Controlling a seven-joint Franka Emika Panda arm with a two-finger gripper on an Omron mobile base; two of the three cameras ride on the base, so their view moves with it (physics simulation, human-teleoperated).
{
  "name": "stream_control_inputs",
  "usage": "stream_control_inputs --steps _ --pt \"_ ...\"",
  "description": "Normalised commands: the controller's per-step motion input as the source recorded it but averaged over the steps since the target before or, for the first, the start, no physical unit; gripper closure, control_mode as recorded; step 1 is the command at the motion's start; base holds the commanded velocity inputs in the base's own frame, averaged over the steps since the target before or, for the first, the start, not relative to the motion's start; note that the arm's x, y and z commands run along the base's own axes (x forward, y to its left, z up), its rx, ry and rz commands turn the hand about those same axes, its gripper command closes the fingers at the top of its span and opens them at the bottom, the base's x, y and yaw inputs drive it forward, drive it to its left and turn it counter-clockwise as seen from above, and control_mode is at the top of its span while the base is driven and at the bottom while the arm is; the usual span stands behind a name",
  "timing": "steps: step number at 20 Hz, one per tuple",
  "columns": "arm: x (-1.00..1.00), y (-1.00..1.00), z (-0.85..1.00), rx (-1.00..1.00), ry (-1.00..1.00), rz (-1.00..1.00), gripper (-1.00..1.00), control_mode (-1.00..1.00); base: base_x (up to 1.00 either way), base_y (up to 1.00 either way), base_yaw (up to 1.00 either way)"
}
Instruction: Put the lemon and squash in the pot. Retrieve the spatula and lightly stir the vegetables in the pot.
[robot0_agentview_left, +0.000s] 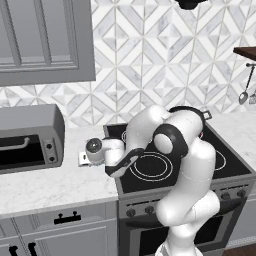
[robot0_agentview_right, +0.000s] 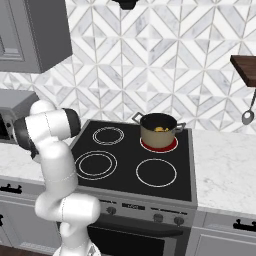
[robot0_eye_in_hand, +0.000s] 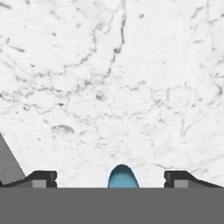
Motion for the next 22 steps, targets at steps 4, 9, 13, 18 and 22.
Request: stream_control_inputs --steps 4,9,13,18,22 --pt "0.02 0.00 -0.24 0.00 0.00 0.00 -1.00 -1.00 0.00 0.00 0.00" --pt "0.09 0.00 -0.25 0.00 0.00 0.00 -1.00 -1.00 0.00 0.00 0.00" --pt "0.09 0.00 -0.28 0.00 0.00 0.00 1.00 -1.00 0.00 0.00 0.00" --pt "0.03 0.00 -0.17 0.00 0.00 0.00 1.00 -1.00 0.00 0.00 0.00" --pt "0.00 -0.04 0.03 0.00 0.00 0.00 1.00 -1.00 0.00 0.00 0.00"
